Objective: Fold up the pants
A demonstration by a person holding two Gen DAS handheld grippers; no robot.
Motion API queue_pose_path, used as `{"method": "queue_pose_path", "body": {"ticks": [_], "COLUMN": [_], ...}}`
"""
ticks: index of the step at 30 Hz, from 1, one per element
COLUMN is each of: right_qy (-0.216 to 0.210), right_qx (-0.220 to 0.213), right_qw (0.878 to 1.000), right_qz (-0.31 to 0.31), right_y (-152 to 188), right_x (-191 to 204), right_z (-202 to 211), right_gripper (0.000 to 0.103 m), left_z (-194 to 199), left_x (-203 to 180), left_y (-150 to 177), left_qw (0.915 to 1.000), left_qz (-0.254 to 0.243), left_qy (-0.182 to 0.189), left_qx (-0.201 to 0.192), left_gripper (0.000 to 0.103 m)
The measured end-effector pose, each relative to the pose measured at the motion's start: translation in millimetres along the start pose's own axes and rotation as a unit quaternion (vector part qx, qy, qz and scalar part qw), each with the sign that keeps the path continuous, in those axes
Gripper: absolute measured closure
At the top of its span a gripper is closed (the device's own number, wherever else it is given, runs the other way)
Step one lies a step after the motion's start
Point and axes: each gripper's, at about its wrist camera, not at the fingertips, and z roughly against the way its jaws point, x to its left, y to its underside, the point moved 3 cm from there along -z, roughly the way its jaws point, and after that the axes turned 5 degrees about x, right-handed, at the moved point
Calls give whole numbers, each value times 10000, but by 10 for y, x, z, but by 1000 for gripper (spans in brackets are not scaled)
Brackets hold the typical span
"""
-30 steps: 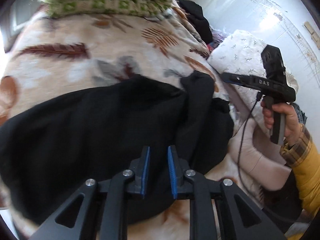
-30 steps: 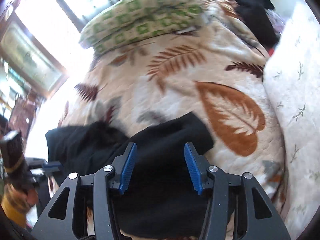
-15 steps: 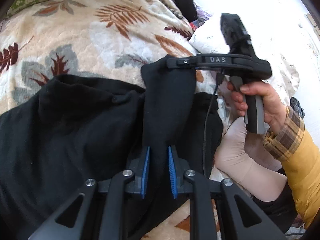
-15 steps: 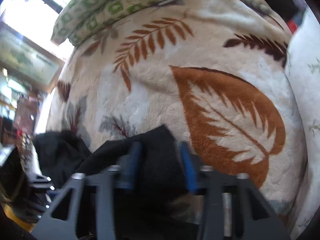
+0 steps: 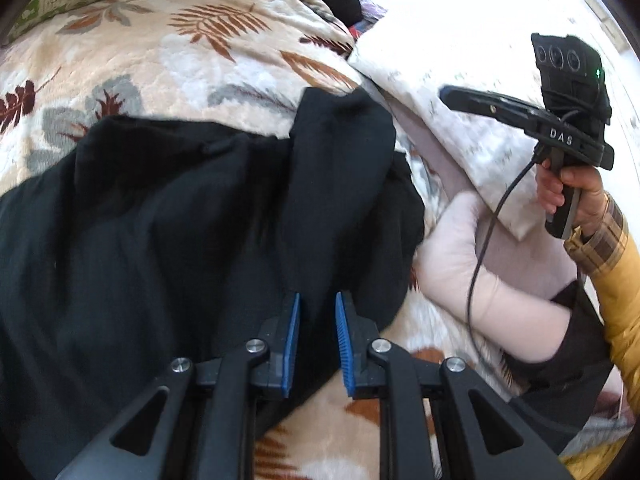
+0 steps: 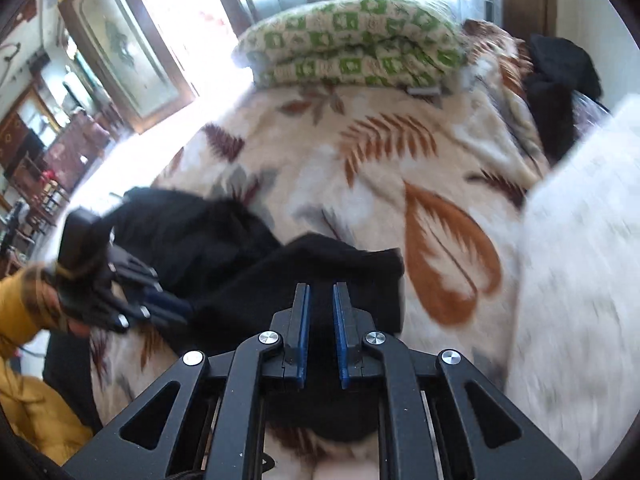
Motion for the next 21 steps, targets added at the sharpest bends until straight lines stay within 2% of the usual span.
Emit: {"method": "queue_pose_path", "body": {"ticks": [2,4,6,7,8,10,13,16,19,21], "right_qy": [-52,30,162,172,217,357,285,-26,-256,-294], "right_qx": [126,438,723,746,724,494,240,26,175,314], "right_qw": [9999,9990,9965,9950,9937,9920,9915,9900,9862,9854], "right_qz": [-101,-111,-389,-647,-831,-1104,-1243,-1407,-1627,-1647], "right_y": [190,338,462,483,485,426,303,170,190,226], "right_x": [-24,-50,-134,-202,-260,-372,-478,-605,-716,-695], "right_z": [23,-61,-212,-259,-288,-333,-387,-547,-765,-888], "right_gripper": [92,92,91,85,65,41,40,40,40,65], "left_z": [-27,-51,-61,-50,-34,21,84,98,97,50], "left_x": [-10,-1,6,5,-1,-33,-76,-72,10,108], "left_y": [92,180,220,220,205,168,43,-79,-188,-289], "left_qw": [9999,9995,9996,9996,9997,9998,9997,9993,9986,9974], "left_qz": [-56,-17,22,58,78,49,10,74,178,343], "left_qy": [-85,-220,-220,-220,-196,-173,-124,-134,-263,-472], "left_qx": [109,204,201,163,110,-22,-219,-351,-427,-423], "left_gripper": [83,83,83,83,83,83,83,83,83,83]}}
